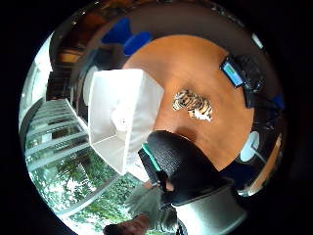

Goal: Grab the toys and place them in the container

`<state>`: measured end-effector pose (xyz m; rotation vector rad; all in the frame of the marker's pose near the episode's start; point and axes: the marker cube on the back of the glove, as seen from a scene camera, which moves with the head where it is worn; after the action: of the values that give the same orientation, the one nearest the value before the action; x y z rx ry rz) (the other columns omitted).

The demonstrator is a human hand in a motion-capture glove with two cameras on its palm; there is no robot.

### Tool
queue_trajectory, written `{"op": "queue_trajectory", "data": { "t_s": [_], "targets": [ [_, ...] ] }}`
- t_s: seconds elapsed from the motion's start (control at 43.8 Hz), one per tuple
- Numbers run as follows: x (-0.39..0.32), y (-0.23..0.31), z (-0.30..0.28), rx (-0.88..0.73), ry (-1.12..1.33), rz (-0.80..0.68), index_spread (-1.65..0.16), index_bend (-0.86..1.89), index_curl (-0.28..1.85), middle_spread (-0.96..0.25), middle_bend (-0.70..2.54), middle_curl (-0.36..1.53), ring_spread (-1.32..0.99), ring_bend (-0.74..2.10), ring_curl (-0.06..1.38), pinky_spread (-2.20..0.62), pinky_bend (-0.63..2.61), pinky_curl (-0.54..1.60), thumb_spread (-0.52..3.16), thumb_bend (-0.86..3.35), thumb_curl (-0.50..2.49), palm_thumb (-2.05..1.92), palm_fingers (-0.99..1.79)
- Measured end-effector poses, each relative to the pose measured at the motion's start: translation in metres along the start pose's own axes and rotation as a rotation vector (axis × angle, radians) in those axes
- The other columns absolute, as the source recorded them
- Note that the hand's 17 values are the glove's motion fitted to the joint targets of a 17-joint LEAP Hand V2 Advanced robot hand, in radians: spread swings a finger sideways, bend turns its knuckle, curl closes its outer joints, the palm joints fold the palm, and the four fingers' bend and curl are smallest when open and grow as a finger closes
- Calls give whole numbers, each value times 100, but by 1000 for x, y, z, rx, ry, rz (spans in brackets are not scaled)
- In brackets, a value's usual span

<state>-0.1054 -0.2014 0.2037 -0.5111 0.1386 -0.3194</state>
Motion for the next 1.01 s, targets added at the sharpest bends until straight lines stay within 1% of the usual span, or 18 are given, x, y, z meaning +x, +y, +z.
{"op": "queue_trajectory", "data": {
  "t_s": [0.046, 0.091, 0.297, 0.366, 0.411, 0.457, 0.503, 0.548, 0.594, 0.617, 0.64, 0.663, 0.708, 0.777, 0.8, 0.914, 0.937, 1.005],
  "targets": [
    [4, -16, 21, -29, -44, 116, -17, 2, 12, 5, 14, 27, 1, 36, 35, 3, 98, 36, 113, -5, 33, -6, -30],
    [10, -26, 42, -49, -40, 131, -17, 2, 11, 5, 14, 27, 1, 37, 35, 3, 97, 36, 112, -5, 32, -6, -30],
    [71, -45, 146, -157, 192, -135, -17, 1, 9, 4, 15, 27, 1, 38, 36, 3, 96, 36, 113, -4, 30, -5, -28],
    [64, -49, 184, -222, 249, -195, -17, 1, 9, 4, 16, 27, 0, 38, 36, 2, 94, 35, 114, -4, 29, -4, -28],
    [51, -55, 207, -256, 246, -168, -17, 2, 8, 4, 16, 27, 0, 38, 36, 2, 94, 35, 114, -4, 29, -4, -27],
    [24, -65, 232, -264, 208, -74, -17, 2, 8, 4, 16, 28, 0, 38, 36, 1, 92, 35, 115, -3, 29, -2, -27],
    [-1, -74, 250, -240, 134, 16, -17, 2, 8, 4, 16, 28, 0, 38, 36, 0, 92, 35, 115, -2, 30, -1, -27],
    [-12, -78, 258, -191, 25, 18, -17, 3, 8, 3, 17, 28, -1, 39, 37, 0, 90, 34, 118, -1, 30, 1, -24],
    [-8, -81, 258, -116, -36, 40, -16, 5, 8, 1, 24, 31, -4, 46, 38, -2, 86, 33, 122, 3, 31, 8, -8],
    [-2, -82, 258, -76, -27, 58, -17, 6, 7, -4, 40, 35, -11, 65, 44, -7, 80, 31, 127, 9, 33, 17, 28],
    [2, -83, 258, -40, -3, 60, -17, 6, 6, -7, 44, 35, -15, 70, 41, -9, 77, 29, 128, 10, 34, 19, 37],
    [1, -83, 259, -9, 17, 46, -17, 10, 6, -8, 49, 37, -18, 82, 43, -16, 81, 29, 131, 16, 36, 29, 68],
    [-14, -84, 261, 39, 14, 17, -18, 16, 7, -12, 50, 37, -23, 85, 39, -24, 82, 26, 125, 24, 43, 48, 88],
    [-24, -89, 261, 80, 31, 55, -20, 21, 10, -18, 60, 42, -27, 91, 44, -31, 76, 27, 111, 26, 48, 58, 104],
    [-24, -91, 262, 87, 56, 77, -21, 27, 12, -20, 66, 44, -28, 93, 46, -33, 72, 26, 106, 26, 50, 60, 117],
    [-30, -95, 261, 62, 39, 23, -23, 47, 21, -24, 68, 47, -30, 101, 52, -40, 67, 29, 87, 26, 57, 69, 125],
    [-30, -95, 259, 54, 25, 11, -24, 50, 22, -23, 79, 51, -30, 99, 52, -41, 64, 28, 83, 27, 59, 70, 132],
    [-25, -93, 244, 39, -14, 46, -25, 62, 27, -22, 87, 54, -31, 100, 54, -43, 67, 30, 74, 29, 63, 73, 133]
  ]
}}
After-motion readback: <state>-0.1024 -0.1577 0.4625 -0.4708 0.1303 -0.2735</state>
